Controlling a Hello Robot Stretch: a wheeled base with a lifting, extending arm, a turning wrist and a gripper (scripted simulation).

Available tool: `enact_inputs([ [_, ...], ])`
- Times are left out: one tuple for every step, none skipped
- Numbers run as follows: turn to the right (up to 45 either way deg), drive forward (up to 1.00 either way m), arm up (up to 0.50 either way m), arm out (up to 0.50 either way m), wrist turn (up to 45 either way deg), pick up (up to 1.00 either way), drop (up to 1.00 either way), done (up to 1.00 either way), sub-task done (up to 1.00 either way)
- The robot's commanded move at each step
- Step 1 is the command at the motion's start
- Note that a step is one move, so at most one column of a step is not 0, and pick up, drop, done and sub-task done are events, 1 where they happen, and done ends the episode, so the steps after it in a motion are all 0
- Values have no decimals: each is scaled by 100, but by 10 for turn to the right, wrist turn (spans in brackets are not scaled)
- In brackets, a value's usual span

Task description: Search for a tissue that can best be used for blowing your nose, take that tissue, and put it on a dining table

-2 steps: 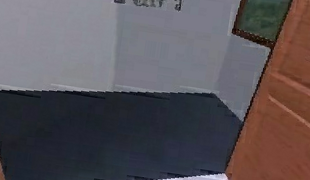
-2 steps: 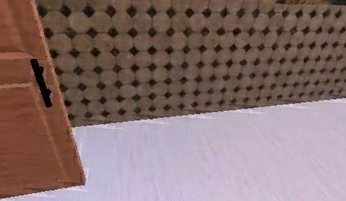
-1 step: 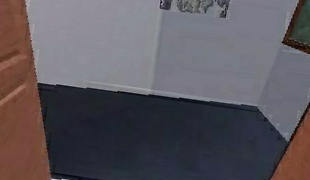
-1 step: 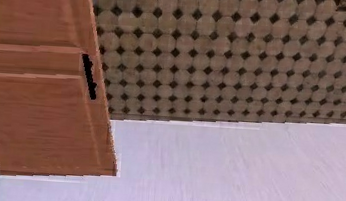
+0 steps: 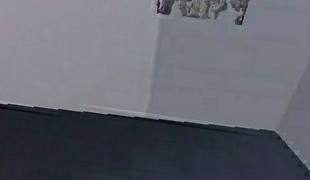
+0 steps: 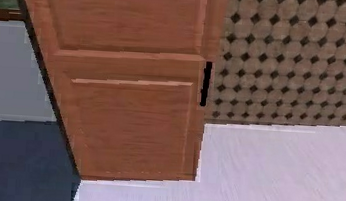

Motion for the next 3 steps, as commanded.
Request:
enact_inputs([
  [-270,0,0,0,0,0,0,0,0],
  [0,100,0,0,0,0,0,0,0],
  [30,0,0,0,0,0,0,0,0],
])
